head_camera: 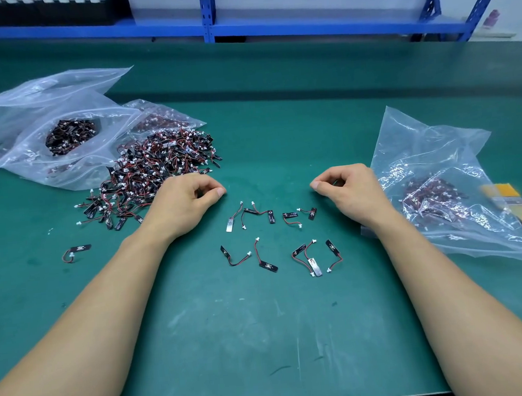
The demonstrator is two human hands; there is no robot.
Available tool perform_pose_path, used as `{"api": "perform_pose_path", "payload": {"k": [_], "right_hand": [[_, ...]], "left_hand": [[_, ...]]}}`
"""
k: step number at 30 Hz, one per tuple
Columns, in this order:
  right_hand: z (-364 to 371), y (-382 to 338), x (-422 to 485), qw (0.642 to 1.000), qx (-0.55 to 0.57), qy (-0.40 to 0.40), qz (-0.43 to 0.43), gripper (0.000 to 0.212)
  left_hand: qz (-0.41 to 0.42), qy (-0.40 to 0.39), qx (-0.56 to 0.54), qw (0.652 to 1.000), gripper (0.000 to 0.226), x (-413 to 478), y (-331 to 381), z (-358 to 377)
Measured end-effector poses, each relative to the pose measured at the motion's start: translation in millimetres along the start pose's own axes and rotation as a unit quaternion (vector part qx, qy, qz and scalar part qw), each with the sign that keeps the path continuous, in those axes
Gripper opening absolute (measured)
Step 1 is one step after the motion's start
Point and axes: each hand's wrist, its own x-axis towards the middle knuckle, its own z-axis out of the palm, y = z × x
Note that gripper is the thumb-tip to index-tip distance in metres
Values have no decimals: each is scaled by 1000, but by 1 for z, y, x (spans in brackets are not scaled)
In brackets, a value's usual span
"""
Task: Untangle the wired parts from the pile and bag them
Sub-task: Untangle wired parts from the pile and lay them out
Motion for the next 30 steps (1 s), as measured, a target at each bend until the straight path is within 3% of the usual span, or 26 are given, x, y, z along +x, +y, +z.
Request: {"api": "perform_pose_path", "payload": {"k": [30], "right_hand": [[1,2,1,1000,-3,3,-5,22]], "left_hand": [[5,3,13,1000,10,1,-1,1]]}}
